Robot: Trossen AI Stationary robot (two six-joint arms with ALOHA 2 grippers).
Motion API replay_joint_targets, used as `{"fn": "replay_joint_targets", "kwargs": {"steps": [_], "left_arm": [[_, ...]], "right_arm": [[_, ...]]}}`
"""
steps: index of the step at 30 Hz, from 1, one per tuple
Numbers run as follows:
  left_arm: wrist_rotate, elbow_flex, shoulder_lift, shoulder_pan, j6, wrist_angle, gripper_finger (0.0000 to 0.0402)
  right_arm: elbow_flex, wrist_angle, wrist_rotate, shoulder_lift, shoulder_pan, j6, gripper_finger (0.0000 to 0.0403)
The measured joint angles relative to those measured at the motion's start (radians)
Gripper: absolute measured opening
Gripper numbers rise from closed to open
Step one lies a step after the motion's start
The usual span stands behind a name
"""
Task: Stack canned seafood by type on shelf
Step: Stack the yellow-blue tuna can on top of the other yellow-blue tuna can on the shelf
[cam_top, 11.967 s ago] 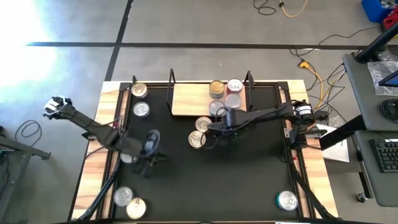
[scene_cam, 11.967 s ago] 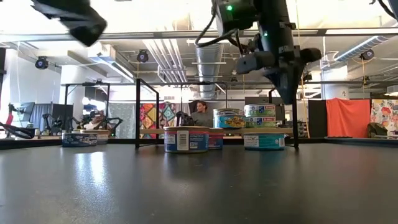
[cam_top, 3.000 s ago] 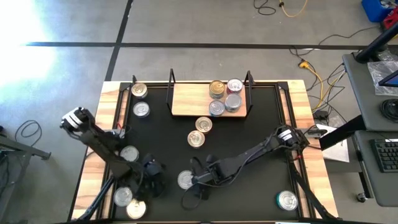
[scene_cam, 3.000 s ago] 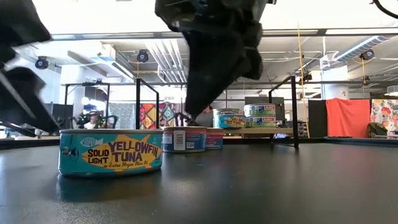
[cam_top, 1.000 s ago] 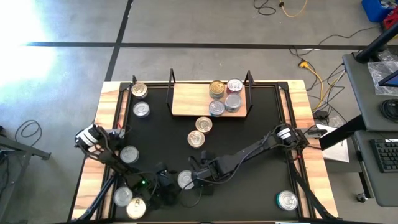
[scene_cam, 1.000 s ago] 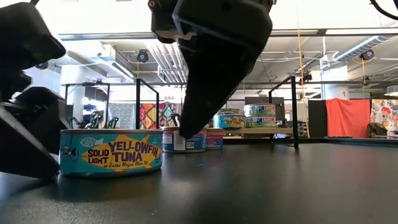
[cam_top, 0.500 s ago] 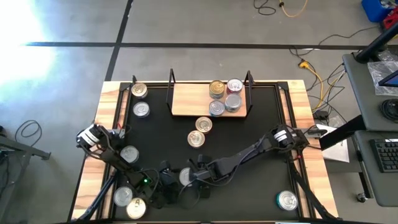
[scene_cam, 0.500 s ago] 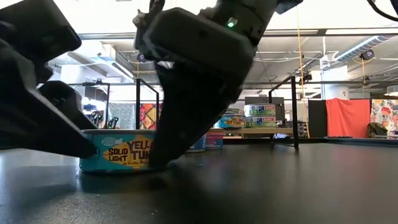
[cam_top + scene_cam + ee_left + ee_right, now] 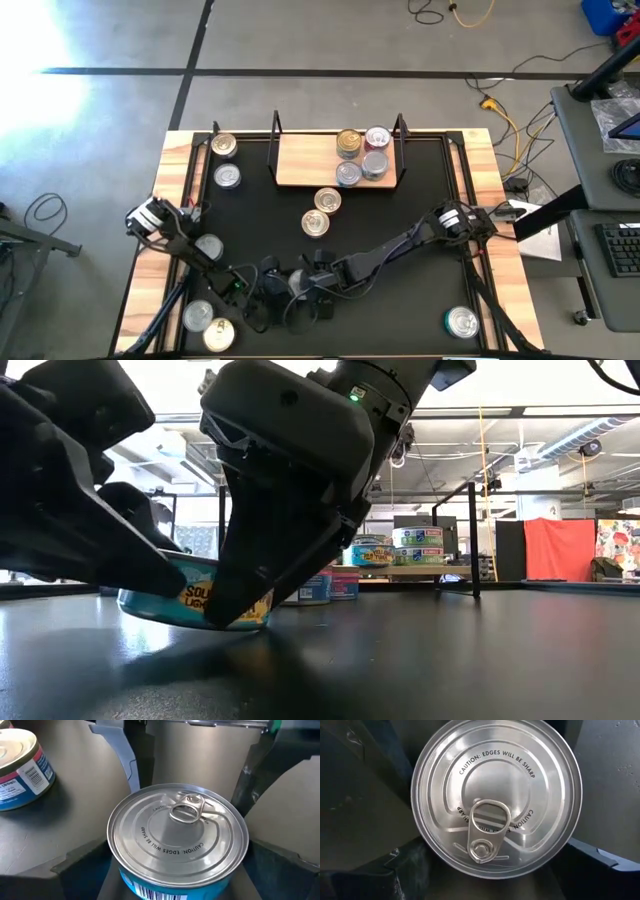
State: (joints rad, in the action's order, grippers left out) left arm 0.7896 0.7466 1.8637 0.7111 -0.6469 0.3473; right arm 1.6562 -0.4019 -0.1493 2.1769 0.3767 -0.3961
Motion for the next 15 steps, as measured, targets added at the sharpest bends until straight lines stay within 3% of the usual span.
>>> {"fn": "replay_joint_targets", "kwargs": {"steps": [15], "left_arm": [[-0.044,-0.075,-0.003,-0.065,0.038,0.118,0.0378]], "right_arm": [[0.002,-0.051,-0.016,-0.006,-0.006,-0.011,0.0350]]}}
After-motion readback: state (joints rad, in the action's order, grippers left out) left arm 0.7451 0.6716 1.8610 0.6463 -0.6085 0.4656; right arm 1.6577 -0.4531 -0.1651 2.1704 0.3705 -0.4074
